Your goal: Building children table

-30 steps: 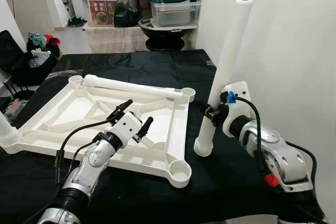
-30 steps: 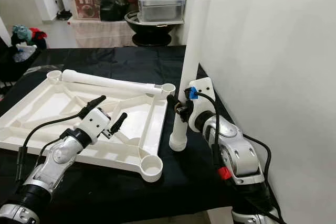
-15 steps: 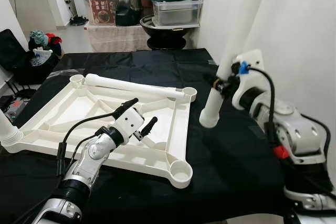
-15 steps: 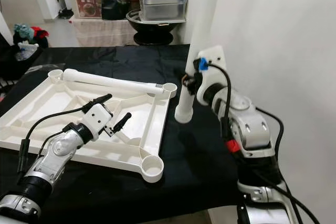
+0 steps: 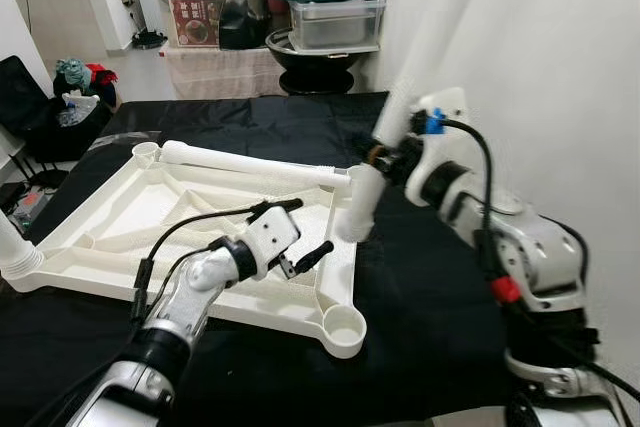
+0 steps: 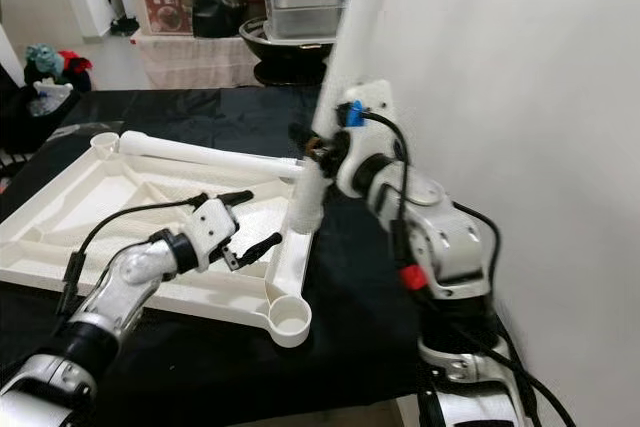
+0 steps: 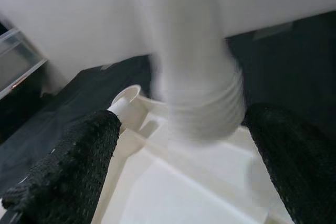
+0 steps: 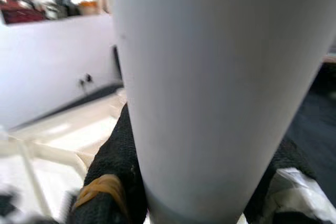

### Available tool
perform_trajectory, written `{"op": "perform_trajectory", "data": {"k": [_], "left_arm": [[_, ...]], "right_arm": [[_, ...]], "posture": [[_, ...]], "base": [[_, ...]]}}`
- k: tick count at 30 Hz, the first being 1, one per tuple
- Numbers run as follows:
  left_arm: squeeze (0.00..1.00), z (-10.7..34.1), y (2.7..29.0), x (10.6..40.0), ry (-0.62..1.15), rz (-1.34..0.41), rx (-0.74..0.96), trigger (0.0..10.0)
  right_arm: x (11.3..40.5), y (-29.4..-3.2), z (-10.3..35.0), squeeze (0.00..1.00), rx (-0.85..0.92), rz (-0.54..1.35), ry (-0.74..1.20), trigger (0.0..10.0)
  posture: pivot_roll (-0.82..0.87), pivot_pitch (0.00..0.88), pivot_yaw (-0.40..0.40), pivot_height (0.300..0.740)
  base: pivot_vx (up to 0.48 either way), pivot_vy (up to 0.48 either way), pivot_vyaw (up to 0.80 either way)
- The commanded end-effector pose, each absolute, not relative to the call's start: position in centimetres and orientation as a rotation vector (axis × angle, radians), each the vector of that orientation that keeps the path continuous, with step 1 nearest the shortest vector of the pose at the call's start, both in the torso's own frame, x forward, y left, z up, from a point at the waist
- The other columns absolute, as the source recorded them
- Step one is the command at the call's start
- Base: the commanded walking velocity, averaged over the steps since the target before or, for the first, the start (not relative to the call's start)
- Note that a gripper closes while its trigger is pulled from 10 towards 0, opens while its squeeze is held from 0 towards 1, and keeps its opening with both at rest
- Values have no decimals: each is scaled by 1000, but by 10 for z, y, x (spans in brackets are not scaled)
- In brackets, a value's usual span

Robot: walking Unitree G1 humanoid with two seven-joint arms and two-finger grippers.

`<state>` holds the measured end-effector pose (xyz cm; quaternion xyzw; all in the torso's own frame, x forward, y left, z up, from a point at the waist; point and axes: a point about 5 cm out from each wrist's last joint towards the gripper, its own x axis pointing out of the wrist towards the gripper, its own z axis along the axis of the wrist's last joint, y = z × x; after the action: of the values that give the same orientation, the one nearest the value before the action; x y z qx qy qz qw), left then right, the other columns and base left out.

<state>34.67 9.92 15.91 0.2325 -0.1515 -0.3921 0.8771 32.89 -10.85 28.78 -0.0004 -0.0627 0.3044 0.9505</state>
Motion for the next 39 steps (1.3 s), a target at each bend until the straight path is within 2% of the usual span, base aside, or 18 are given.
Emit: {"op": "perform_trajectory", "data": {"k": [1, 21, 29, 30, 31, 39], "left_arm": [[0, 155, 98, 348, -288, -836, 478, 10000], [0, 160, 96, 358, -282, -801, 446, 10000], [0, 159, 96, 359, -283, -787, 426, 9882], [0, 159, 97, 359, -283, -785, 420, 8510], [0, 160, 97, 359, -286, -784, 417, 0], [0, 159, 97, 359, -296, -789, 407, 0]], "right_arm": [[324, -102, 298, 0, -3, 654, -163, 10000], [298, -68, 292, 0, 84, 829, -124, 10000], [294, -65, 290, 0, 89, 843, -112, 10000], [294, -65, 290, 0, 89, 843, -111, 10000], [294, -65, 290, 0, 90, 843, -110, 10000], [293, -64, 291, 0, 90, 845, -109, 10000]], "posture": [[-12, 0, -5, 740], [-22, 0, 4, 740], [-20, 0, -3, 740], [-20, 0, -3, 740], [-21, 0, -4, 740], [-22, 0, -6, 740]], "base": [[0, 0, 0], [0, 0, 0], [0, 0, 0], [0, 0, 0], [0, 0, 0], [0, 0, 0]]}}
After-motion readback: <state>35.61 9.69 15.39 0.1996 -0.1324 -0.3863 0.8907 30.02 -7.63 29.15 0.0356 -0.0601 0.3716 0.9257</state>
